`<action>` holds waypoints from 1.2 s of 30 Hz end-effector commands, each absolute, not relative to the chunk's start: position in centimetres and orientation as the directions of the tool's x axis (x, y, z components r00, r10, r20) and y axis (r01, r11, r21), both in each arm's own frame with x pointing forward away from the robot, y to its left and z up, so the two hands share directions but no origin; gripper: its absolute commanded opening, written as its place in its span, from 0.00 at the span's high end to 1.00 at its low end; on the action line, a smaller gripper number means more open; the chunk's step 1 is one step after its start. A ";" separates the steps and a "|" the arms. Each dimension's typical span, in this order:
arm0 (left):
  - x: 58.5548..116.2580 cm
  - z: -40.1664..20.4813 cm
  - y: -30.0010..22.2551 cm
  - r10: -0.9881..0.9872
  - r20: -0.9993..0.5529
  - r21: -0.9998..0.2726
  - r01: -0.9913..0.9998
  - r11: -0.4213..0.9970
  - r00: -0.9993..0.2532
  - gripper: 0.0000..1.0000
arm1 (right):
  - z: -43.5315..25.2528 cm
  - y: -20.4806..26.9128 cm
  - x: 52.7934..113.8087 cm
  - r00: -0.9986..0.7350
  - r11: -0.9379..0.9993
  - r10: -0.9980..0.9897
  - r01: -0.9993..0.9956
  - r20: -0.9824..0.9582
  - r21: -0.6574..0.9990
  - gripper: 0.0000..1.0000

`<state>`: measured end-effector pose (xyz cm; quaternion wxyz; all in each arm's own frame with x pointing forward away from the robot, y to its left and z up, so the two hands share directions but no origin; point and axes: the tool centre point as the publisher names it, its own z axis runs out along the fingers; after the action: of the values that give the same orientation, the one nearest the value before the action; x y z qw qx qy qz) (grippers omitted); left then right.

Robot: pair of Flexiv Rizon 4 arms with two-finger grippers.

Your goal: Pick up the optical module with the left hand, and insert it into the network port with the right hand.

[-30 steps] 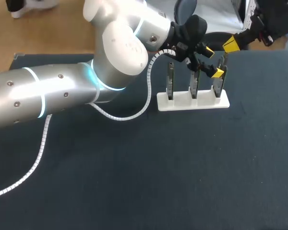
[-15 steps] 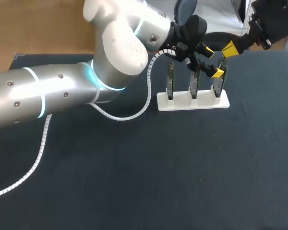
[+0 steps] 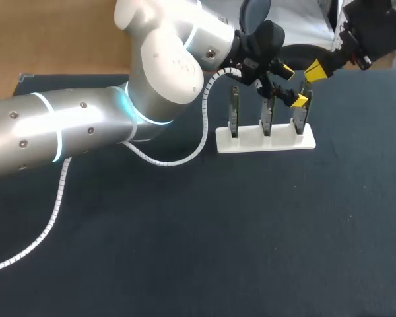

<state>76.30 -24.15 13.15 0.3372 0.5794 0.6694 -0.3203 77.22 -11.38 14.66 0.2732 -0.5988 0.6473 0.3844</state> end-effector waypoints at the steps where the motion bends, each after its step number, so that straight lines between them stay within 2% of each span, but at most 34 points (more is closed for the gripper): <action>1: 76.4 13.2 -24.2 0.564 -0.819 -0.040 0.992 0.124 -0.103 0.00 | 14.1 -11.4 77.4 -0.142 -0.015 -0.569 -0.983 -0.810 0.182 1.00; 27: 76.4 13.2 -24.2 0.564 -0.819 -0.040 0.992 0.124 -0.103 0.00 | 12.5 -11.3 77.2 -0.169 -0.002 -0.577 -0.978 -0.799 0.208 1.00; 36: 76.4 13.2 -24.2 0.564 -0.819 -0.040 0.992 0.124 -0.103 0.00 | 14.5 -11.6 77.4 -0.152 0.010 -0.532 -0.985 -0.833 0.173 1.00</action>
<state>76.30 -24.15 13.15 0.3372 0.5794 0.6694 -0.3203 77.72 -11.23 14.33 0.2826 -0.5849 0.6509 0.3929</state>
